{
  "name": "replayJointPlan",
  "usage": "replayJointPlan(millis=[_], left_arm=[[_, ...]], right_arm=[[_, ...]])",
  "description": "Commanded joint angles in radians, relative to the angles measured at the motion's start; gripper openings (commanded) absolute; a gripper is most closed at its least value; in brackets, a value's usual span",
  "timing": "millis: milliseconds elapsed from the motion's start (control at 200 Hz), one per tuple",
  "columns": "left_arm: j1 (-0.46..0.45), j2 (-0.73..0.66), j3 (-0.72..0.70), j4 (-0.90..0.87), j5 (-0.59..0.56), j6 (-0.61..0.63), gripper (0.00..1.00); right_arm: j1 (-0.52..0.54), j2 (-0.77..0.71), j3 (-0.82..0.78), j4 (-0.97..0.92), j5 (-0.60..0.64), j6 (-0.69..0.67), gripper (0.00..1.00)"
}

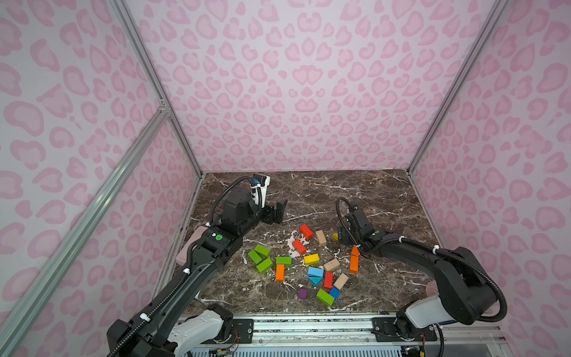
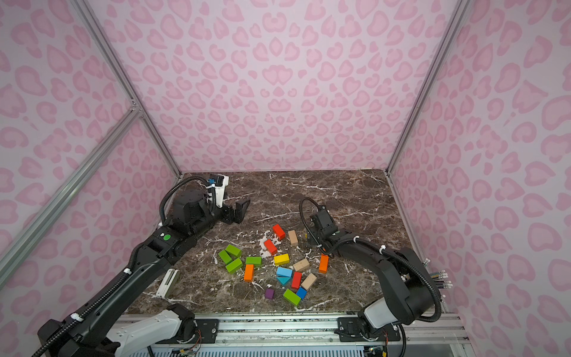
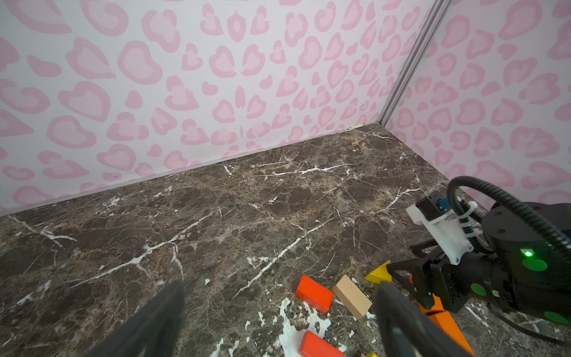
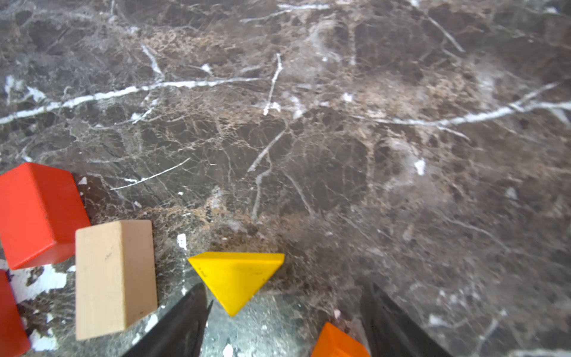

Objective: Assemble a heart with building blocks
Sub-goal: Move the building block to the center of the board, then assemble the building block at the center of the board.

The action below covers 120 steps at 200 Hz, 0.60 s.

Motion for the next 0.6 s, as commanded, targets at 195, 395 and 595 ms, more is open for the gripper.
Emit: replayJointPlan(millis=[195, 395, 595], left_arm=[[0.001, -0.007, 0.000, 0.019, 0.020, -0.006, 0.98], [0.001, -0.004, 0.000, 0.019, 0.032, -0.006, 0.98], [0.001, -0.006, -0.001, 0.019, 0.030, -0.007, 0.98]], right_arm=[[-0.066, -0.108, -0.087, -0.090, -0.036, 0.179, 0.72], [-0.081, -0.108, -0.120, -0.072, -0.075, 0.213, 0.68], [-0.080, -0.098, -0.139, -0.045, -0.095, 0.234, 0.62]])
